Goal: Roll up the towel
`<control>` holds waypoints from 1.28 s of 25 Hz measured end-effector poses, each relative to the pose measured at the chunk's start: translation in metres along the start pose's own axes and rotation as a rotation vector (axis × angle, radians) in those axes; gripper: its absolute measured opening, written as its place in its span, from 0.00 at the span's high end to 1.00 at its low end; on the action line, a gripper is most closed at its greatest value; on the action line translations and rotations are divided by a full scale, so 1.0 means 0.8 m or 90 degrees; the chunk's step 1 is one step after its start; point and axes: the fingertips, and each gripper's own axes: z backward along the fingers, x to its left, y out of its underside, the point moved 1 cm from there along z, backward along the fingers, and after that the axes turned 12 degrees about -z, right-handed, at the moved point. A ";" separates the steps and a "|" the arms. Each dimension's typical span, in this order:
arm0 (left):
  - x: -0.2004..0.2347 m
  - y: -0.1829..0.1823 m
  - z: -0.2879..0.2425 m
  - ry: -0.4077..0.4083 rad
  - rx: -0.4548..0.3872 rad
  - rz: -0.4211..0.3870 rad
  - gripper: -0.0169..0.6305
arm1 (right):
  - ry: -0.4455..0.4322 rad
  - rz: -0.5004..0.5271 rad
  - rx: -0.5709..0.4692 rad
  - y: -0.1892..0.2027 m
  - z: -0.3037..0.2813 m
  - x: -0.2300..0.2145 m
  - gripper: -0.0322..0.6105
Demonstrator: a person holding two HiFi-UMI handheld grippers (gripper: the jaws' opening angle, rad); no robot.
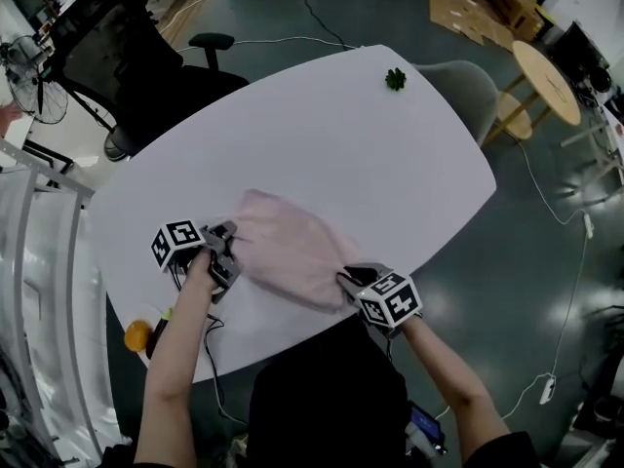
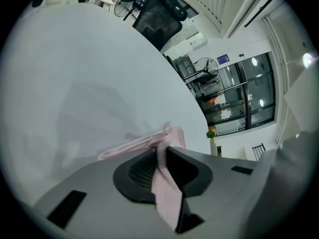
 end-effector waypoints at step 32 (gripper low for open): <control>0.020 0.039 0.059 0.101 0.065 -0.054 0.41 | 0.118 0.418 -0.009 0.036 0.014 0.117 0.56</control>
